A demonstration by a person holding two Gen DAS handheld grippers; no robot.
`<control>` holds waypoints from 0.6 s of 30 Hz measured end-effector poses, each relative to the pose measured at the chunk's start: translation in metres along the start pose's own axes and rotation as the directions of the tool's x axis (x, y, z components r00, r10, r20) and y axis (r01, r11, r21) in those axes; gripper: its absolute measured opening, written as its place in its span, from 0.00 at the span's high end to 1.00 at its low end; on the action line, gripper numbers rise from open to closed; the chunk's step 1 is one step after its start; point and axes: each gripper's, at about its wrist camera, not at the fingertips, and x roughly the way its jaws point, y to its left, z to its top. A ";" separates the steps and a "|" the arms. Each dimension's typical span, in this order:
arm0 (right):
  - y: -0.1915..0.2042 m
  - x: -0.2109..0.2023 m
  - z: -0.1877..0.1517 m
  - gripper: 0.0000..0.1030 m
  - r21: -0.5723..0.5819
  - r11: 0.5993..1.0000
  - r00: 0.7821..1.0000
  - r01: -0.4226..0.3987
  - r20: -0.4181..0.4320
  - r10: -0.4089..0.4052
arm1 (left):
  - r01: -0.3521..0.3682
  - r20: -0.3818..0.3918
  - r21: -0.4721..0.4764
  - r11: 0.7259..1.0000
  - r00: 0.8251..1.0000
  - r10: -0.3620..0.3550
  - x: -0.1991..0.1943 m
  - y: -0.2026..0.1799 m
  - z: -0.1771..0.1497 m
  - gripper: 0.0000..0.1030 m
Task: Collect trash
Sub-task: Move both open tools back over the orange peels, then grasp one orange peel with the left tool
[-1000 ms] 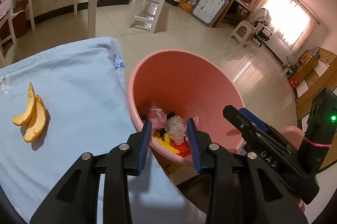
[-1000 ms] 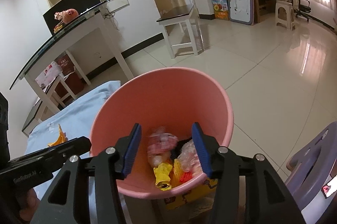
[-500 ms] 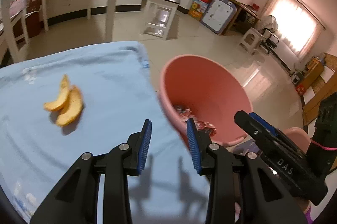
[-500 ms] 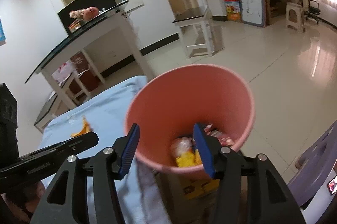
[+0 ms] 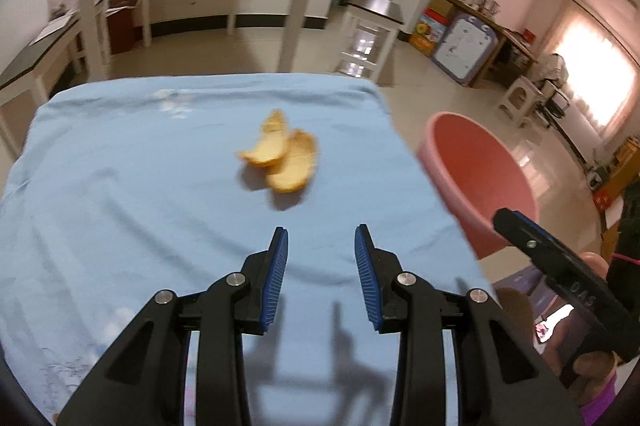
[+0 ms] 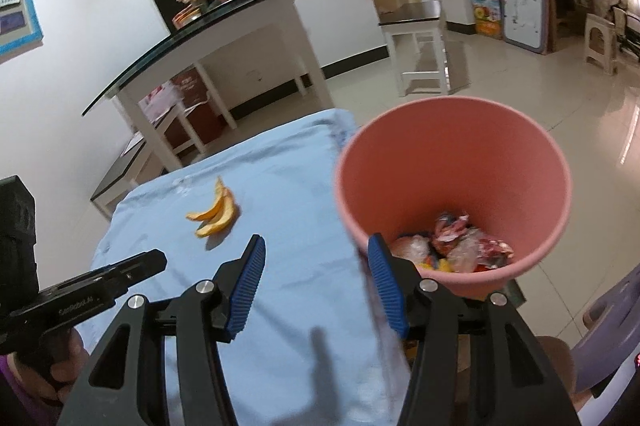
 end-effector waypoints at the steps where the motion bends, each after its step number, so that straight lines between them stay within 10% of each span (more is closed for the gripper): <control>1: 0.005 0.003 -0.001 0.49 -0.009 1.000 1.000 -0.006 -0.006 0.006 | -0.012 0.002 -0.011 1.000 1.000 0.012 0.000 0.008 0.001 0.66; 18: 0.041 0.055 0.008 0.49 -0.088 0.994 0.995 -0.066 -0.086 0.058 | 0.008 -0.048 -0.261 0.965 0.999 -0.022 0.048 0.053 0.047 0.66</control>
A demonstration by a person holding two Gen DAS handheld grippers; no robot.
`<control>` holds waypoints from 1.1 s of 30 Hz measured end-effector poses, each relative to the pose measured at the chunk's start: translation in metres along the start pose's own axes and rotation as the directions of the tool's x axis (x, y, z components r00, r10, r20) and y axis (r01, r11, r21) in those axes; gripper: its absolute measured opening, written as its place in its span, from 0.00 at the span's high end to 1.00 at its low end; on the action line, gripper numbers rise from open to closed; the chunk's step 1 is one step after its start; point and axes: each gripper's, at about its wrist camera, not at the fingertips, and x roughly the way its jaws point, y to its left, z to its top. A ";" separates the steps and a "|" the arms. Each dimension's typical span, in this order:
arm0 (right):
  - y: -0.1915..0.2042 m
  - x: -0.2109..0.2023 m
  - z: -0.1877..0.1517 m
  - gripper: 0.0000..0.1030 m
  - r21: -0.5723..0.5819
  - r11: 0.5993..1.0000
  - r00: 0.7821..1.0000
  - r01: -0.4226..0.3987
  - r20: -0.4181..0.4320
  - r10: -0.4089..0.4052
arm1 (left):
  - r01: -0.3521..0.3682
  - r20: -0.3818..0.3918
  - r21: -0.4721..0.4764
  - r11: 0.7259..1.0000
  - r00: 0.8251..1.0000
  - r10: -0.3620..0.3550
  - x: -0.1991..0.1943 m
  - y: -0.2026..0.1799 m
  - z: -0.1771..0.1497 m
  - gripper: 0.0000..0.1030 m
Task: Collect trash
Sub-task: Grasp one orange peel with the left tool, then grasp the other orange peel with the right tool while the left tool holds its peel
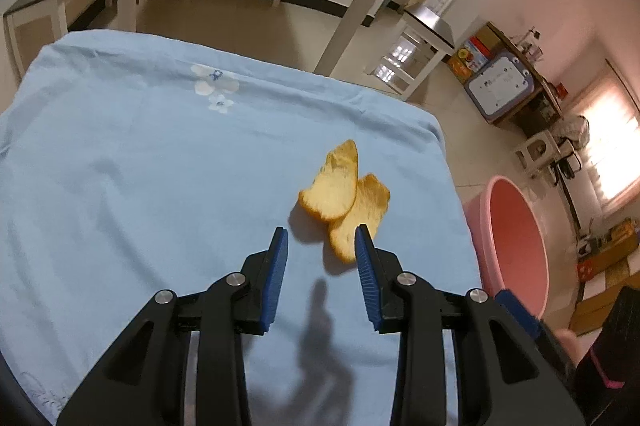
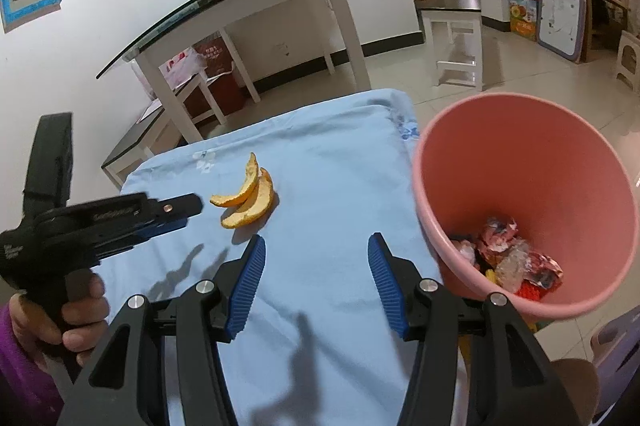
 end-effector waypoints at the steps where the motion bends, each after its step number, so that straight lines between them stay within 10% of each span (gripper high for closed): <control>1: 0.001 0.004 0.003 0.49 -0.006 1.000 1.000 -0.005 -0.003 0.005 | 0.002 -0.001 -0.005 1.000 1.000 -0.002 0.003 0.000 0.002 0.66; 9: 0.003 0.026 0.015 0.49 -0.028 0.999 0.999 -0.042 -0.022 0.041 | -0.036 -0.045 -0.045 0.998 0.998 0.034 0.029 0.004 0.014 0.67; 16: 0.012 0.045 0.021 0.49 -0.053 0.996 0.996 -0.076 -0.051 0.073 | -0.029 -0.029 -0.068 0.997 0.999 0.027 0.031 0.013 0.016 0.96; 33: 0.038 0.106 0.039 0.62 -0.079 0.994 0.989 -0.079 -0.133 0.068 | -0.035 0.051 -0.144 0.989 0.998 0.042 -0.013 0.056 0.016 0.97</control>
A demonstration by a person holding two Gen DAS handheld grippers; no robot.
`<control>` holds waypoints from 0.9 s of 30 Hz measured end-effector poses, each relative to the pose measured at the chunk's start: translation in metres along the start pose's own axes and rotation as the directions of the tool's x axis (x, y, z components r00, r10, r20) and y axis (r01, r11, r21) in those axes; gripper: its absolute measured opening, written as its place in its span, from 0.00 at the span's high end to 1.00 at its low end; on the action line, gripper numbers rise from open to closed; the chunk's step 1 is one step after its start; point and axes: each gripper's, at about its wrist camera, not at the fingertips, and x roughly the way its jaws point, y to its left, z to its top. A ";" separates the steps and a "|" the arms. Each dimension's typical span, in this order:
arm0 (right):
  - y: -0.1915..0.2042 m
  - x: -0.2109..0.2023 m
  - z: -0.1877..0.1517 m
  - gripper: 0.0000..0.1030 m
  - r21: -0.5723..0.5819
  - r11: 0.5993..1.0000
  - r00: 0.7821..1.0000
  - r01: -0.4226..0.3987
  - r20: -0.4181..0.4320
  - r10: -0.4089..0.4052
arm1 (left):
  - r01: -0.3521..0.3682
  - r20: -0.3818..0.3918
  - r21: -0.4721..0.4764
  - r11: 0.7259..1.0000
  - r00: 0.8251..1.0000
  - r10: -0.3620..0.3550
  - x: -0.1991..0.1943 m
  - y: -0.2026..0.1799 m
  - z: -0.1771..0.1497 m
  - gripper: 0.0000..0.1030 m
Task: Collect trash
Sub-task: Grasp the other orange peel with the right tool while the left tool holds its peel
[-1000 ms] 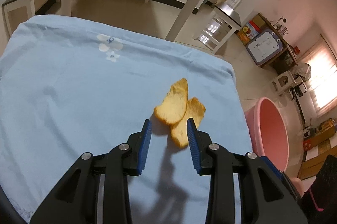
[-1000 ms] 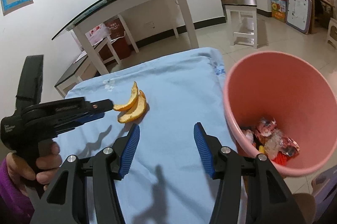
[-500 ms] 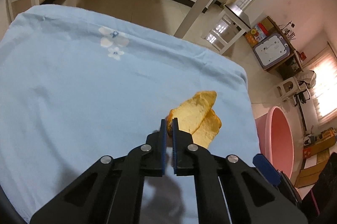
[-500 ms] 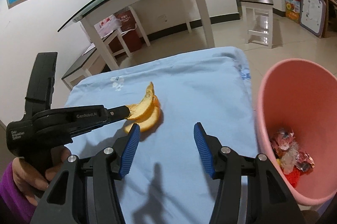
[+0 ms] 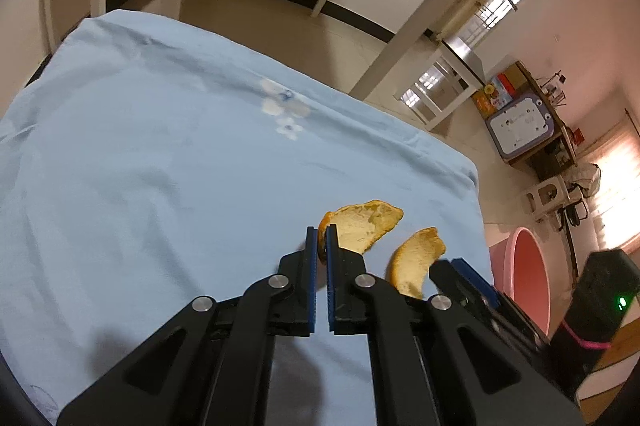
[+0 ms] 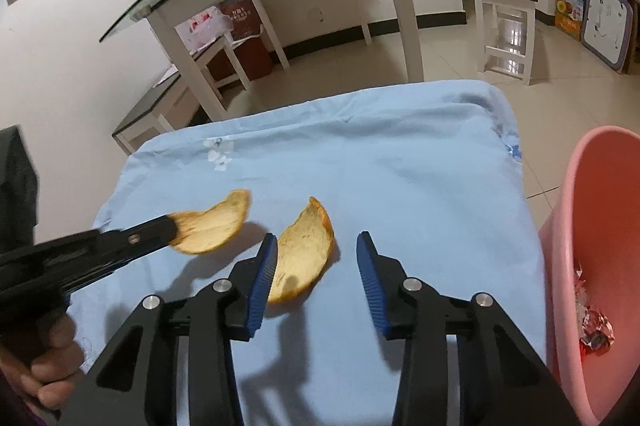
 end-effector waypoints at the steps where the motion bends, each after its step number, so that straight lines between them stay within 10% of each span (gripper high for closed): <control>1: 0.000 0.004 0.001 0.65 0.000 1.000 1.000 0.007 -0.008 -0.007 | -0.002 0.001 -0.002 1.000 1.000 0.002 0.000 0.002 0.000 0.97; 7: 0.002 0.023 0.005 0.91 0.009 1.000 0.999 0.011 -0.053 -0.011 | -0.003 0.009 -0.017 1.000 1.000 0.003 -0.009 0.011 -0.004 0.97; 27: -0.013 -0.061 -0.017 0.96 0.068 0.997 0.997 -0.025 0.073 0.020 | 0.031 0.048 0.073 0.997 0.998 -0.034 -0.040 -0.024 -0.018 0.97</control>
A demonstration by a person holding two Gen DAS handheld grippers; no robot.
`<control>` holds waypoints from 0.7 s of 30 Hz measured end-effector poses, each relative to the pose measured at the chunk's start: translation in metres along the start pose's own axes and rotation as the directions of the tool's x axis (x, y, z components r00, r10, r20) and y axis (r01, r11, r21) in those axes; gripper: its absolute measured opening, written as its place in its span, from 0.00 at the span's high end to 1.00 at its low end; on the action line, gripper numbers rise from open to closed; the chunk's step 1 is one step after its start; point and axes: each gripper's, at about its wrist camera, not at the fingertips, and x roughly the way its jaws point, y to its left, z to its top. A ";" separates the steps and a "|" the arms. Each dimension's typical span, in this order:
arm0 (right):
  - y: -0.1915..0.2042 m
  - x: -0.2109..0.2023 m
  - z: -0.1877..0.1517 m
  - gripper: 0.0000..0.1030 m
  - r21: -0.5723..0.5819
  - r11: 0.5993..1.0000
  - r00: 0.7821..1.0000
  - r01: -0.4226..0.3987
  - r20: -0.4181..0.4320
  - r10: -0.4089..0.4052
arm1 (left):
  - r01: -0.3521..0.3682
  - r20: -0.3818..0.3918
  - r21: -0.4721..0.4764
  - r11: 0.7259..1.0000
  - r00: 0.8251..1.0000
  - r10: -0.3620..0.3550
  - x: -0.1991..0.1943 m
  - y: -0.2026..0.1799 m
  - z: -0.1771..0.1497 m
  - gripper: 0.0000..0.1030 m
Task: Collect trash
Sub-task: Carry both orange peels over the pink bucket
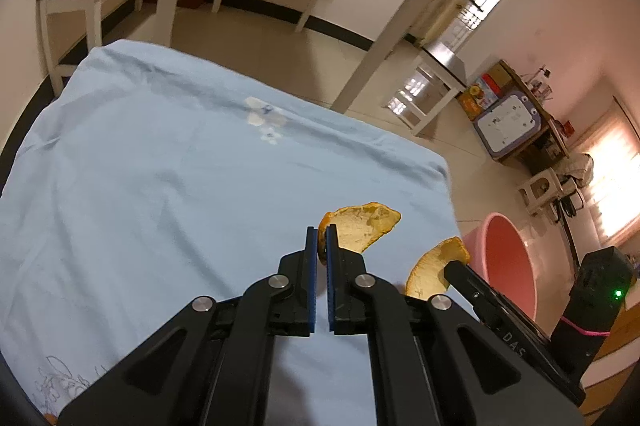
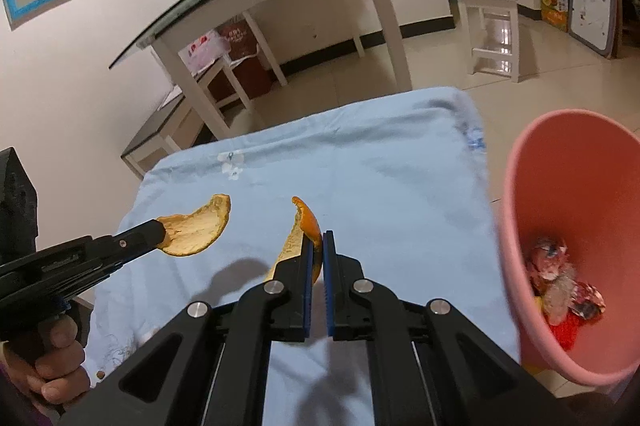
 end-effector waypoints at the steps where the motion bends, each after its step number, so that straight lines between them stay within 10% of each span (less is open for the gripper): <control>1: -0.003 -0.005 0.000 0.96 0.005 1.000 1.000 0.002 0.007 -0.002 | 0.004 -0.001 0.008 1.000 1.000 -0.004 -0.001 -0.004 -0.001 0.97; 21: -0.131 -0.130 -0.011 0.96 0.231 0.947 0.940 0.224 0.203 -0.272 | 0.159 -0.087 0.249 0.955 0.986 -0.142 0.020 -0.144 -0.030 0.97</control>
